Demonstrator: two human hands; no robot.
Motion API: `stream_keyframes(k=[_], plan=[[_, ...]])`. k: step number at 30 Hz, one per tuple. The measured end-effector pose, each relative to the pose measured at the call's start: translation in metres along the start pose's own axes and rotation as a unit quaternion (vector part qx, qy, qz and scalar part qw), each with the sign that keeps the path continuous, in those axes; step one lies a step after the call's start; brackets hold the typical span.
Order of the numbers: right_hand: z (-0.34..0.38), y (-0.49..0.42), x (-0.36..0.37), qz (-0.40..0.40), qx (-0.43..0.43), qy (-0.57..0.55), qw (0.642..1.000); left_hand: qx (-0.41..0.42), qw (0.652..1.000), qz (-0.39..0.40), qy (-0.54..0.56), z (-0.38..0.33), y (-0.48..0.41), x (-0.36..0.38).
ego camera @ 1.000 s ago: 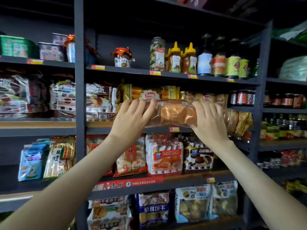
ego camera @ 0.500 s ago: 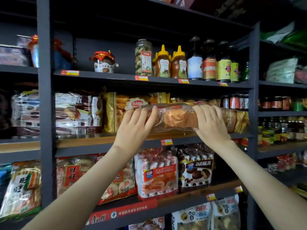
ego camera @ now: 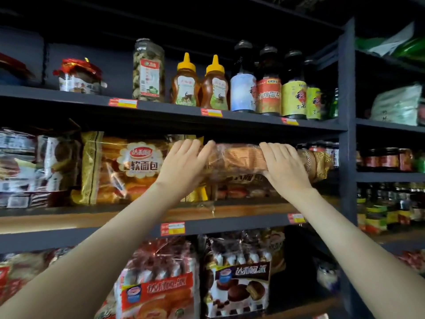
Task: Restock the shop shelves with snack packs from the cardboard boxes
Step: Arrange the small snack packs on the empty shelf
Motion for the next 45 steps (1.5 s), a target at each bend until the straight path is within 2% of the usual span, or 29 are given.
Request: stream_keyframes(k=[2,6,10,12,15,18,19,21,23,27,30,34,37,40,43,45], plan=[[-0.031,-0.002,0.021,0.015,0.022,-0.004,1.0,0.002,0.999,0.039,0.026,-0.022,-0.024,0.022],[-0.079,0.001,0.071,0.061,0.069,-0.038,0.995,-0.002,0.998,0.052,0.032,-0.053,-0.068,0.05],[-0.107,-0.005,0.104,0.053,0.105,-0.076,0.99,-0.157,0.982,0.098,0.049,-0.025,-0.084,0.085],[-0.109,-0.011,0.118,0.073,0.094,-0.127,0.985,-0.189,0.974,0.116,0.057,-0.021,-0.081,0.104],[-0.083,-0.012,0.138,0.178,0.006,-0.2,0.963,-0.114,0.976,0.13,0.134,-0.043,-0.073,0.125],[-0.056,-0.005,0.15,0.241,-0.07,-0.181,0.951,-0.066,0.929,0.204,0.302,-0.057,-0.066,0.136],[-0.056,-0.003,0.155,0.244,-0.078,-0.158,0.954,-0.042,0.921,0.229,0.311,-0.06,-0.066,0.138],[-0.065,-0.001,0.161,0.248,-0.076,-0.13,0.957,0.02,0.928,0.263,0.263,-0.066,-0.065,0.141],[-0.079,0.001,0.165,0.26,-0.061,-0.132,0.954,0.049,0.942,0.261,0.206,-0.07,-0.07,0.143],[-0.101,0.008,0.168,0.283,-0.017,-0.14,0.949,0.033,0.983,0.177,0.03,-0.079,-0.089,0.138],[-0.106,0.013,0.167,0.294,-0.003,-0.137,0.946,0.042,0.981,0.189,-0.016,-0.091,-0.089,0.141],[-0.093,0.015,0.157,0.293,0.025,-0.133,0.946,0.035,0.977,0.203,-0.049,-0.089,-0.081,0.129],[-0.076,0.02,0.139,0.271,0.066,-0.183,0.943,0.024,0.978,0.205,-0.026,-0.082,-0.063,0.119],[-0.036,0.021,0.109,0.232,0.077,-0.246,0.938,-0.017,0.975,0.217,0.05,-0.062,-0.033,0.106],[0.023,0.02,0.067,0.151,0.077,-0.311,0.935,-0.119,0.955,0.21,0.174,-0.024,0.011,0.081],[0.069,0.025,0.044,0.115,0.089,-0.375,0.915,-0.148,0.945,0.181,0.23,-0.001,0.051,0.058]])
Point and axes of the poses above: each hand's wrist, its own y-axis away from the middle knuckle, its own x-axis out of the palm, z = x × y, the point moved 10 cm from there along -y, towards the middle knuckle, and after that the axes turned 13 degrees about -y, right-handed, at the moved point
